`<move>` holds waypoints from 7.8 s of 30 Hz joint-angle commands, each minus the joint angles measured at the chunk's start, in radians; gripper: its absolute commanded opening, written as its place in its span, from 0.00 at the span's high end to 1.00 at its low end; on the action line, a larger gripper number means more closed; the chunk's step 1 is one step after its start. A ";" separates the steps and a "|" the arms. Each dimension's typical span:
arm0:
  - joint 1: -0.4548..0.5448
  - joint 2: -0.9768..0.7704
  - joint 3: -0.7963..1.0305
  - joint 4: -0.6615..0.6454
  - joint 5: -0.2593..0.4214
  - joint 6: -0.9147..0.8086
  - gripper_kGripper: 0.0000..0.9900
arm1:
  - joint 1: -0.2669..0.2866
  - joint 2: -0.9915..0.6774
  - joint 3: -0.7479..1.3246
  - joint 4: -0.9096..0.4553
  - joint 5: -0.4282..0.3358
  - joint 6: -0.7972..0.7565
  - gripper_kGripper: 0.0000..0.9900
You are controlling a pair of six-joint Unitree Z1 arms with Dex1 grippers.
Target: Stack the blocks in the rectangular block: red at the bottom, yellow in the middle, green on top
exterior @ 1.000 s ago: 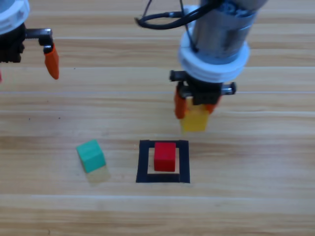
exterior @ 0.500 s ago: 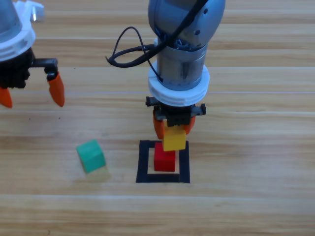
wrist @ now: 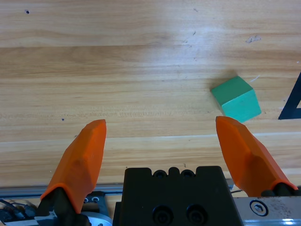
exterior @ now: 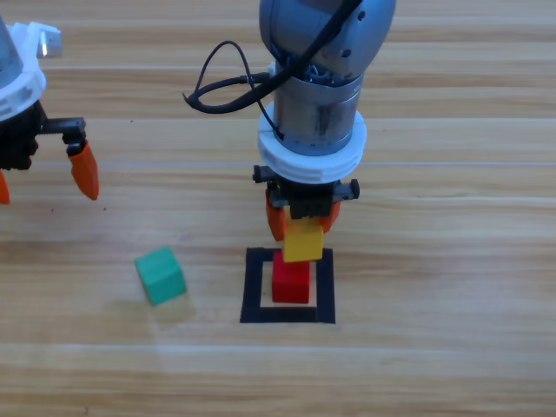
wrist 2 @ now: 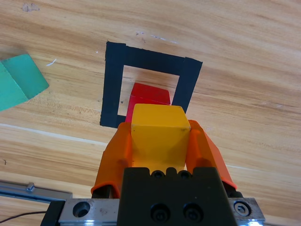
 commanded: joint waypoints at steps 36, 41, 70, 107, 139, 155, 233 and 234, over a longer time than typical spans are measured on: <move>0.017 0.022 0.138 -0.122 -0.053 0.038 0.00 | 0.042 0.115 -0.034 0.008 0.003 0.040 1.00; 0.019 0.025 0.141 -0.128 -0.058 0.044 0.00 | 0.051 0.112 -0.034 0.009 -0.009 0.046 1.00; 0.019 0.033 0.132 -0.151 -0.079 0.024 0.00 | 0.079 0.035 -0.068 0.029 -0.061 0.046 0.10; -0.341 0.149 0.026 -0.180 0.103 -0.715 0.08 | -0.131 -0.954 1.253 -0.942 0.086 -0.623 0.04; -0.361 0.195 0.153 -0.300 0.028 -0.778 0.10 | -0.144 -0.980 1.262 -0.920 0.101 -0.626 0.04; -0.357 0.192 0.187 -0.338 0.033 -0.755 0.22 | -0.144 -0.988 1.265 -0.919 0.101 -0.626 0.04; -0.504 0.303 -0.479 0.210 0.033 -0.396 1.00 | -0.180 -0.983 1.280 -0.917 0.137 -0.629 0.03; -0.504 0.310 -0.483 0.211 0.033 -0.396 1.00 | -0.180 -0.982 1.280 -0.917 0.138 -0.629 0.03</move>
